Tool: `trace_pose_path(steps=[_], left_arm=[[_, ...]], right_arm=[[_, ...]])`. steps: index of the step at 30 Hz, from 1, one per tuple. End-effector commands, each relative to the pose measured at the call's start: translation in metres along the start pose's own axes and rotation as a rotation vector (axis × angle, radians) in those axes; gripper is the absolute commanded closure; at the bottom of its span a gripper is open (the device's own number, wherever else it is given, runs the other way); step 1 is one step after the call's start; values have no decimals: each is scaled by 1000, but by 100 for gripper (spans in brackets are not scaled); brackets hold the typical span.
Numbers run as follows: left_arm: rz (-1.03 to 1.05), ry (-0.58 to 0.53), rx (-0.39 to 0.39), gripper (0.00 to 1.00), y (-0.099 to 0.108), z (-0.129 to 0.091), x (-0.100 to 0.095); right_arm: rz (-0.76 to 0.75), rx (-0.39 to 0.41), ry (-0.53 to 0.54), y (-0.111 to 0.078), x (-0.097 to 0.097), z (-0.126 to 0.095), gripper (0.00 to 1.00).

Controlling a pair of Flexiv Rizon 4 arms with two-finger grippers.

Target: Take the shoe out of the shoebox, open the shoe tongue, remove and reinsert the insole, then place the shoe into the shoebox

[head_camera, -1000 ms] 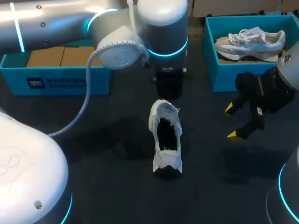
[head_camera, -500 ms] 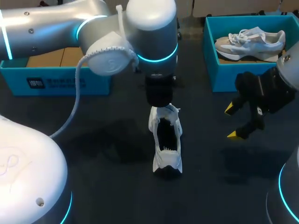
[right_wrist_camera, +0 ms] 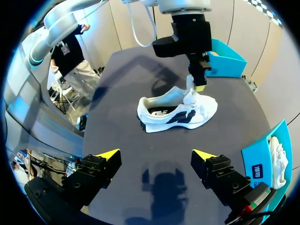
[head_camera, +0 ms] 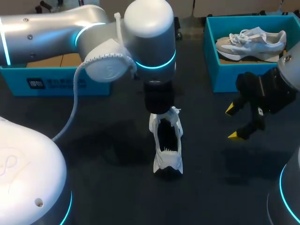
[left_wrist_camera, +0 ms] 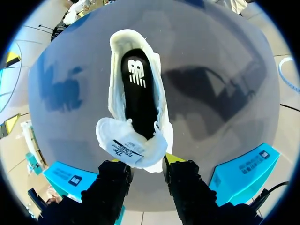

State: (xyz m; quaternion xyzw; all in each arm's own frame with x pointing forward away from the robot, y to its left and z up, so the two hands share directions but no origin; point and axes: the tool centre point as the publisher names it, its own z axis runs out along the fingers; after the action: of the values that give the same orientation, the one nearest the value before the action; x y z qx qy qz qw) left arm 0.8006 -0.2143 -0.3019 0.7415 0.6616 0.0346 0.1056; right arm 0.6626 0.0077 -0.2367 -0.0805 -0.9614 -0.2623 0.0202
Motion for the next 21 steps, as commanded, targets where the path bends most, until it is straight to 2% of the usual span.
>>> trace_pose_path(steps=[1, 4, 16, 21], left_arm=[[8, -4, 4, 62, -6, -1, 1], [9, -12, 7, 64, -11, -1, 1], [-26, -29, -10, 61, -22, 2, -6], [-52, -37, -9, 65, -31, -2, -9]], right_arm=[[0, 0, -2, -1, 1, 1, 0], [0, 0, -2, -1, 1, 1, 0], [0, 0, -2, -1, 1, 1, 0], [0, 0, -2, -1, 1, 1, 0]])
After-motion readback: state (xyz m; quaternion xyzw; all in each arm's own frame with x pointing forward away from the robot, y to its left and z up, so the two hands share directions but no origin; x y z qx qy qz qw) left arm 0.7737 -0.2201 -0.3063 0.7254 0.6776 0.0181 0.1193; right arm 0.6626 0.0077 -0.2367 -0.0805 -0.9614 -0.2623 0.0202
